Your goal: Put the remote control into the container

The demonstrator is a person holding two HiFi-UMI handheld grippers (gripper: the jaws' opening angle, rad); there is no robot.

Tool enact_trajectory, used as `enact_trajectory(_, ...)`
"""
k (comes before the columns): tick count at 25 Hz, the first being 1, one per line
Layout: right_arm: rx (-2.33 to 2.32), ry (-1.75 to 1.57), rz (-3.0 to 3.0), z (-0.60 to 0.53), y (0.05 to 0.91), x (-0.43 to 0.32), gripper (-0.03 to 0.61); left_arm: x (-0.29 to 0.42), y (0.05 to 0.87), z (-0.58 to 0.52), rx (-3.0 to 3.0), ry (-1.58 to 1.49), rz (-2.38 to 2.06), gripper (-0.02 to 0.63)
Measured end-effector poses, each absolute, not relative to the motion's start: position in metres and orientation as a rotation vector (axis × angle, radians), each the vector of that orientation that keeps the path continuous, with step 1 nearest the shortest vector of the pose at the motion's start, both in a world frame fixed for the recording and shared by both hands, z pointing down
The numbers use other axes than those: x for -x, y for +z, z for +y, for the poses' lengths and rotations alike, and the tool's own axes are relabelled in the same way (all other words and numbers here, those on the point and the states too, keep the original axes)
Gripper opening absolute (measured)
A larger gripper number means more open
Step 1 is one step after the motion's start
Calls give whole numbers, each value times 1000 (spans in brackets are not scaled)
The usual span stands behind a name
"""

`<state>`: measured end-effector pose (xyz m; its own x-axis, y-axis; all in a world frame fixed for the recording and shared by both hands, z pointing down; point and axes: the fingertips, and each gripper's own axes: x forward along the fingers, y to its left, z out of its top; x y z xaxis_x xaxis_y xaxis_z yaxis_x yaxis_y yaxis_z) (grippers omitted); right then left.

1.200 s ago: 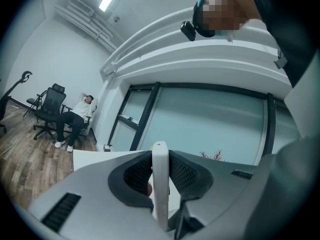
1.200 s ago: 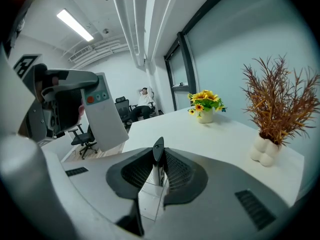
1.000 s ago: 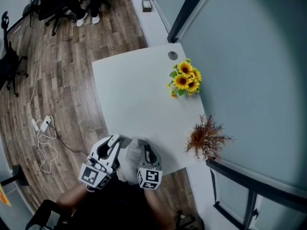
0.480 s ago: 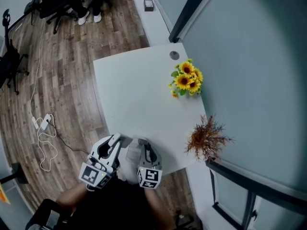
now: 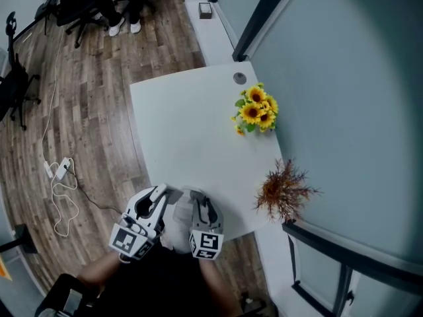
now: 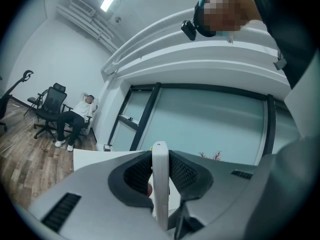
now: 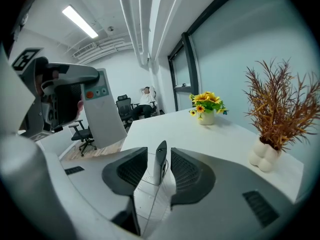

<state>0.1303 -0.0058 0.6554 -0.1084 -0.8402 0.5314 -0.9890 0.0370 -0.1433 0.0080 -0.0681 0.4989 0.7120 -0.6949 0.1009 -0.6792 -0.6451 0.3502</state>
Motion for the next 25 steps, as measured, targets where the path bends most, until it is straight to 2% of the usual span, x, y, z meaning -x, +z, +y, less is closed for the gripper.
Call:
enact_trajectory(20, -1943, 558, -2106, 7, 597, -133, 138, -6, 472, -46, -2602, -106, -1081, 95)
enact_trajectory(25, -1972, 505, -2132, 13, 581, -134, 71, -6, 462, -34, -2623, -131, -1081, 95)
